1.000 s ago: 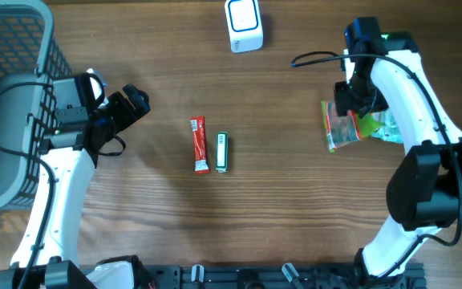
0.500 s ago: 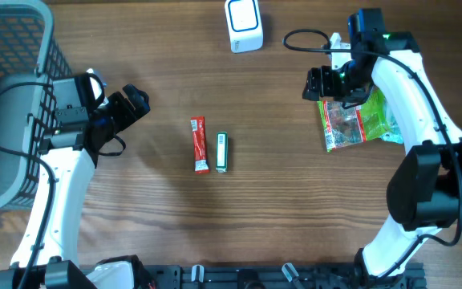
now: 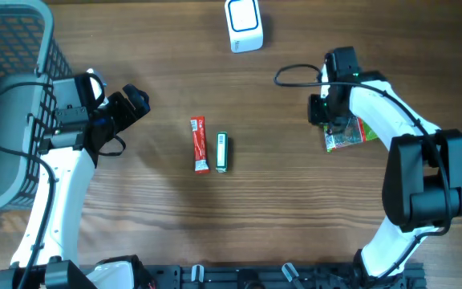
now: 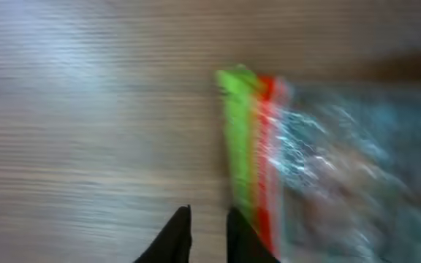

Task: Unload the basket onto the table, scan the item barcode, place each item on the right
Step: 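Reach the right gripper to the small green box and grasp it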

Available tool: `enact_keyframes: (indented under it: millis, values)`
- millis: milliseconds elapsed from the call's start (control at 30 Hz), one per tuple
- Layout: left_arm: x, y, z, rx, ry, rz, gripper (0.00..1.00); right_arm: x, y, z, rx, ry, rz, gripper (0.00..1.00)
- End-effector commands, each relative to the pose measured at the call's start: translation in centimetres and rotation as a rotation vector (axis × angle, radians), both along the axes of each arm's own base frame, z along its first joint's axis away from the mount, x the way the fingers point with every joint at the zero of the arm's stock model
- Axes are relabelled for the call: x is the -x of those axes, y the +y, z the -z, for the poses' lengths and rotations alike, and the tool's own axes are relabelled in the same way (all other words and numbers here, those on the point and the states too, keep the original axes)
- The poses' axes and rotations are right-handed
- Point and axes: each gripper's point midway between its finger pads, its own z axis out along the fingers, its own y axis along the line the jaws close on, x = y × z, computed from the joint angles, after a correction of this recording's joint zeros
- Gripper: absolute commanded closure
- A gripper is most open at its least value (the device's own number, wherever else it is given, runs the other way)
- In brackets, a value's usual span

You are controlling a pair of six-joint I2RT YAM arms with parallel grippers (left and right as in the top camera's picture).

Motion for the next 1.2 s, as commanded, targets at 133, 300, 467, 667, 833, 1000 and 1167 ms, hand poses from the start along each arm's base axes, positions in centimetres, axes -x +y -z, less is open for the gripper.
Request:
enact_keyframes:
  millis: [133, 300, 467, 667, 833, 1000, 1167]
  values:
    - [0.0, 0.0, 0.2, -0.001, 0.003, 0.006, 0.00, 0.2, -2.9, -4.1, 0.142, -0.039, 0.085, 0.81]
    - [0.0, 0.0, 0.2, -0.001, 0.003, 0.006, 0.00, 2.3, 9.1, -9.7, -0.429, -0.054, -0.133, 0.66]
    - [0.0, 0.0, 0.2, -0.001, 0.003, 0.006, 0.00, 5.2, 16.7, -10.9, -0.431, -0.053, -0.215, 0.02]
    - [0.0, 0.0, 0.2, -0.001, 0.003, 0.006, 0.00, 8.3, 27.8, -11.6, -0.483, -0.180, -0.425, 0.00]
    - [0.0, 0.0, 0.2, -0.001, 0.003, 0.006, 0.00, 7.4, 26.7, -8.2, -0.172, -0.311, -0.222, 0.09]
    - [0.0, 0.0, 0.2, -0.001, 0.003, 0.007, 0.00, 7.2, 26.9, -5.3, -0.095, -0.318, -0.167, 0.16]
    - [0.0, 0.0, 0.2, -0.001, 0.003, 0.006, 0.00, 7.6, 26.7, -1.5, -0.049, -0.251, -0.160, 0.33]
